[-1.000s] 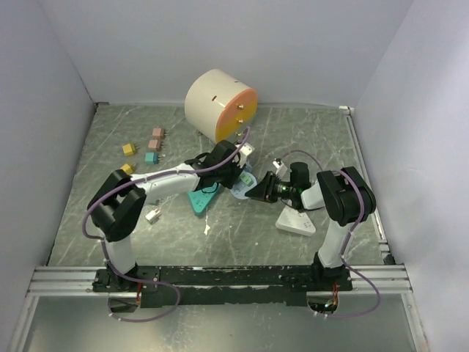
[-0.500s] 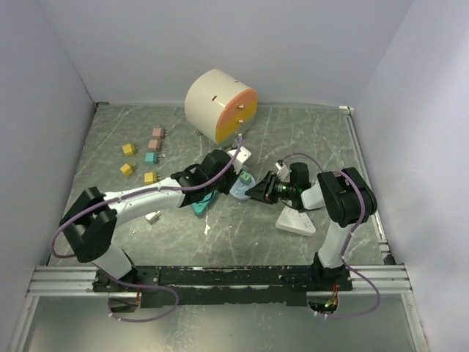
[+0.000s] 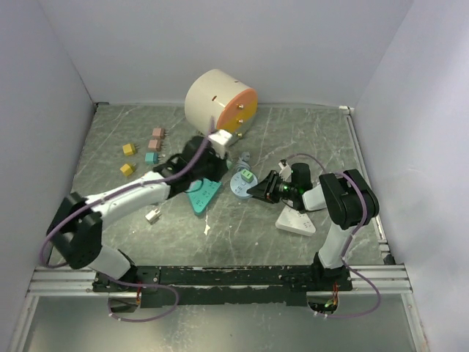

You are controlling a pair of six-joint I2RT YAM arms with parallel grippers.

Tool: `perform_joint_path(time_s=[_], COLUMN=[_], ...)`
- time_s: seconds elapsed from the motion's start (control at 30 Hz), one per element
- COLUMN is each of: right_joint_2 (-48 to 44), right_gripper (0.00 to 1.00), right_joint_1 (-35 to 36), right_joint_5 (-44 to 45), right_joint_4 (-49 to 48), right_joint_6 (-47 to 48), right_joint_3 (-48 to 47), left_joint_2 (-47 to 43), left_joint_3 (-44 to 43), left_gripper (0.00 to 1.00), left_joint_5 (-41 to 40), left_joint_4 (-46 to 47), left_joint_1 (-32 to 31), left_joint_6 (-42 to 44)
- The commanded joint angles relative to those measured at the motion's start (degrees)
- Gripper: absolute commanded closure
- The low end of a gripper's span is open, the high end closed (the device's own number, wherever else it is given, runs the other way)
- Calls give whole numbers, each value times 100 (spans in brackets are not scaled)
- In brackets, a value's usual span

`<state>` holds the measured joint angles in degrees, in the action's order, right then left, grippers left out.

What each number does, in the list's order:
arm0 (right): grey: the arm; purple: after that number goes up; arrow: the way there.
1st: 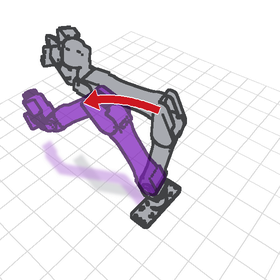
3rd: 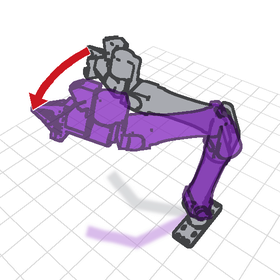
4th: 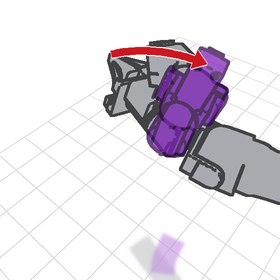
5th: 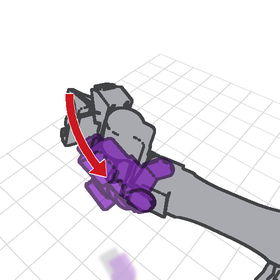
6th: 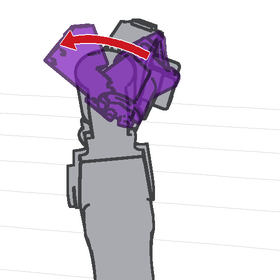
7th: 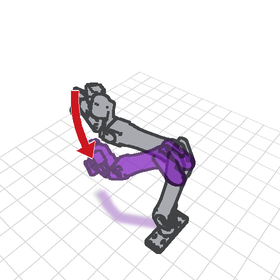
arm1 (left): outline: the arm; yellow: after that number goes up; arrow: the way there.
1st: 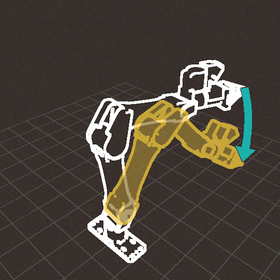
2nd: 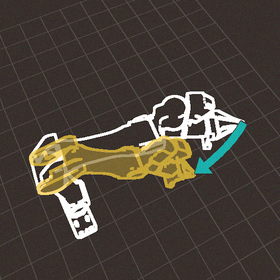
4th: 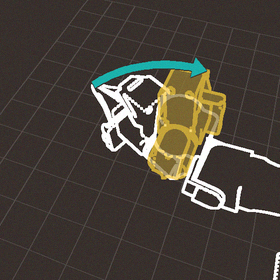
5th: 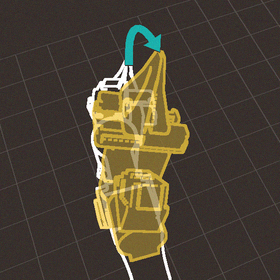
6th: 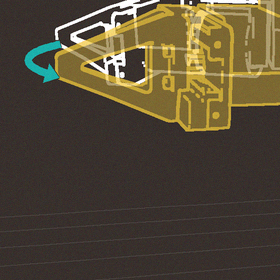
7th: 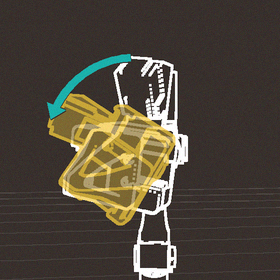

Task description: Pull the plug off the socket

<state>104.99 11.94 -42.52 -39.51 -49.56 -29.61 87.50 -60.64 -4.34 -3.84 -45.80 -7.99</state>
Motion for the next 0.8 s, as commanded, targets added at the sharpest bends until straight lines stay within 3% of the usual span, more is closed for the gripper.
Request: perform_joint_path(time_s=[0.0, 0.2, 0.37, 0.5, 0.63, 0.77], right_joint_2=[309, 122, 136, 120, 80, 11], right_gripper=[100, 100, 100, 100, 100, 100], right_joint_1=[-43, -43, -43, -43, -43, -43], right_joint_5=[950, 1101, 1032, 993, 962, 943], right_joint_4=[804, 986, 983, 971, 994, 1012], right_joint_6=[664, 822, 856, 886, 909, 955], right_joint_3=[227, 236, 238, 250, 254, 262], left_joint_2=[-855, -1403, -1295, -600, 518, 1579], left_joint_3=[222, 213, -162, -582, -599, -1110], left_gripper=[93, 93, 93, 93, 93, 93], left_joint_5=[1379, 2260, 2593, 2881, 4274, 4494], left_joint_4=[18, -304, -808, -1300, -886, -874], left_joint_1=[928, 2412, 3875, 5255, 6450, 6741], left_joint_6=[-634, -1004, -1483, -2090, -2873, -2939])
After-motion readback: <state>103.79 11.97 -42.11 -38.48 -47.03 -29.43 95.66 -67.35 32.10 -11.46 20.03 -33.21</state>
